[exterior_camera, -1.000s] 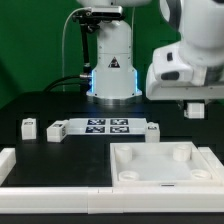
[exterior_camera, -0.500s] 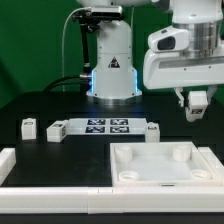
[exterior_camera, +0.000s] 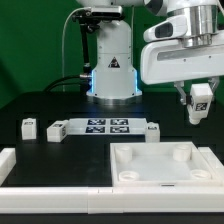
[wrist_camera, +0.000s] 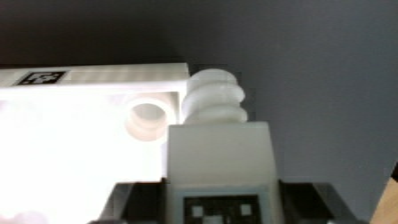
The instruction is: Assemble one leg
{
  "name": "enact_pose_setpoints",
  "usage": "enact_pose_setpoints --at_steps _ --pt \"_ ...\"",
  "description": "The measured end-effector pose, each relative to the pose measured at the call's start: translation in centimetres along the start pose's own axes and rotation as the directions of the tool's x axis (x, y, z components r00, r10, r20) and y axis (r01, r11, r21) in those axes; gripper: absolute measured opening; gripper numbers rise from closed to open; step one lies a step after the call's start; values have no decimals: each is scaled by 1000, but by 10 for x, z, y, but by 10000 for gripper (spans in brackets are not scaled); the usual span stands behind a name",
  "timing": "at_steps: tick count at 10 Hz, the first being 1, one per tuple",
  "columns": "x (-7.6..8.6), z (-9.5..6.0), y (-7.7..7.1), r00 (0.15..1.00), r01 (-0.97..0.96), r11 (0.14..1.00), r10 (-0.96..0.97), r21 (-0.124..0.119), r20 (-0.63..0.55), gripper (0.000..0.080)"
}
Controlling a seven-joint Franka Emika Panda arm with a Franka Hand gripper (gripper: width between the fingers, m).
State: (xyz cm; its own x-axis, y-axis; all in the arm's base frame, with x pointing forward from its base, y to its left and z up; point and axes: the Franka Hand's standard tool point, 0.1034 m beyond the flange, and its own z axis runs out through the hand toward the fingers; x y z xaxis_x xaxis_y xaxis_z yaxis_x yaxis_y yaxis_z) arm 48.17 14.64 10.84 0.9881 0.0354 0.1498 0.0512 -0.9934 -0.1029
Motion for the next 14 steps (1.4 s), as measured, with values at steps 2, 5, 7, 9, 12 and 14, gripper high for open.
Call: enact_pose_setpoints --at_steps 2,5,7,9,12,14 --pt "0 1 1 1000 4 1000 -4 0 1 288" --pt "44 12 20 991 129 992 -129 -9 -31 288" --pt "66 17 19 988 147 989 -147 -5 -48 288" --pt "64 19 20 986 146 989 -146 -7 -77 288" --pt "71 16 21 971 141 990 -141 -12 -195 288" --pt "71 24 26 949 157 987 -158 -25 -274 288"
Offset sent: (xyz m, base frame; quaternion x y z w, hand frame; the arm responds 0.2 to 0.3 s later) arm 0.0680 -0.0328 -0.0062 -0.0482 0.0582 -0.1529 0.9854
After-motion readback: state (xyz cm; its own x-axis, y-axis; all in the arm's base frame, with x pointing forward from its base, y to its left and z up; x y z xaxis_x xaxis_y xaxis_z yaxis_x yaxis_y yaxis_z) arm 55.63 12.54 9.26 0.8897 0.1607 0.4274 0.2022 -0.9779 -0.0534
